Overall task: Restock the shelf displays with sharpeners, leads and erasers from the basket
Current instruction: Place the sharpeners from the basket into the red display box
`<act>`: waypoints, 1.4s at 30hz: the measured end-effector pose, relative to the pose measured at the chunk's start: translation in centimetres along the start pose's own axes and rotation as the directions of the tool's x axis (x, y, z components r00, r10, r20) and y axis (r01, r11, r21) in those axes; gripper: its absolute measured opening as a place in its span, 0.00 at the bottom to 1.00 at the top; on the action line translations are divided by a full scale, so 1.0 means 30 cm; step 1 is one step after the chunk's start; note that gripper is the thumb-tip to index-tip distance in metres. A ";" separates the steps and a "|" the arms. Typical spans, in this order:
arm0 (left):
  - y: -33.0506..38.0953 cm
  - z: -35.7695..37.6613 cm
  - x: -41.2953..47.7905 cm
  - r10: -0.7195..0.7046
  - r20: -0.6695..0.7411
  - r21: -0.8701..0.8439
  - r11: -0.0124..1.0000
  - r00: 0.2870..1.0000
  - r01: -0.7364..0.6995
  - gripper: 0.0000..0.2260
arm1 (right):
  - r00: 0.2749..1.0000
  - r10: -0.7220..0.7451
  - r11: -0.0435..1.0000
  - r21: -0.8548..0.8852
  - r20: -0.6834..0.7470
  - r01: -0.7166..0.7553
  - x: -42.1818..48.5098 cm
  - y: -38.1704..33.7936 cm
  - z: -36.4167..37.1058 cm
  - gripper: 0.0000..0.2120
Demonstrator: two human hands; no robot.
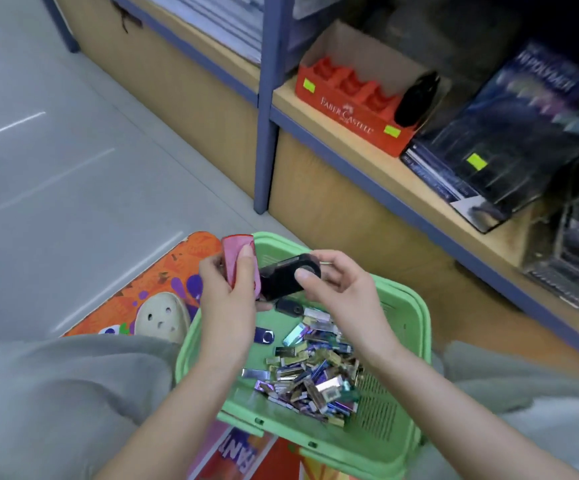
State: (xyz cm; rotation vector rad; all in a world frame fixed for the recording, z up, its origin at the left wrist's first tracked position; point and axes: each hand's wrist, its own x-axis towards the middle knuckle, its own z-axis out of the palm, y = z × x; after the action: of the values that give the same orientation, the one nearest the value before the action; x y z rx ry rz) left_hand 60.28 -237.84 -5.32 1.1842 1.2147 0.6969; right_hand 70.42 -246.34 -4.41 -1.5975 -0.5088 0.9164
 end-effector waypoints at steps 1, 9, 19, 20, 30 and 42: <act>0.031 0.023 -0.004 0.025 0.042 0.018 1.000 0.999 -0.026 0.11 | 1.000 -0.021 0.999 -0.027 -0.012 0.021 -0.012 -0.021 -0.031 0.07; 0.272 0.192 0.050 0.189 0.443 0.097 0.962 0.877 -0.256 0.07 | 0.889 -0.373 0.879 -0.408 -0.266 0.247 0.066 -0.221 -0.302 0.08; 0.310 0.338 0.151 0.134 0.508 0.003 0.988 0.851 -0.157 0.03 | 0.778 -0.583 0.551 -0.818 -0.233 0.168 0.438 -0.459 -0.480 0.14; 0.312 0.346 0.160 0.134 0.514 0.011 0.987 0.847 -0.163 0.05 | 0.795 -0.574 0.507 -0.848 -0.199 0.153 0.459 -0.463 -0.488 0.14; 0.364 0.366 0.218 0.145 0.522 -0.016 0.987 0.841 -0.160 0.15 | 0.881 -0.474 0.245 -0.960 0.002 0.134 0.569 -0.511 -0.517 0.15; 0.363 0.370 0.244 0.083 0.515 -0.088 0.995 0.853 -0.044 0.12 | 0.883 -0.469 0.175 -0.977 0.028 0.124 0.496 -0.514 -0.404 0.19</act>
State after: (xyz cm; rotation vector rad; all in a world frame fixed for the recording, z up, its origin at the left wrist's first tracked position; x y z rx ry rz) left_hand 74.61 -231.42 1.63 1.2505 0.6908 0.4213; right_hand 91.25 -239.01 6.47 -2.5628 -1.3285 -0.1393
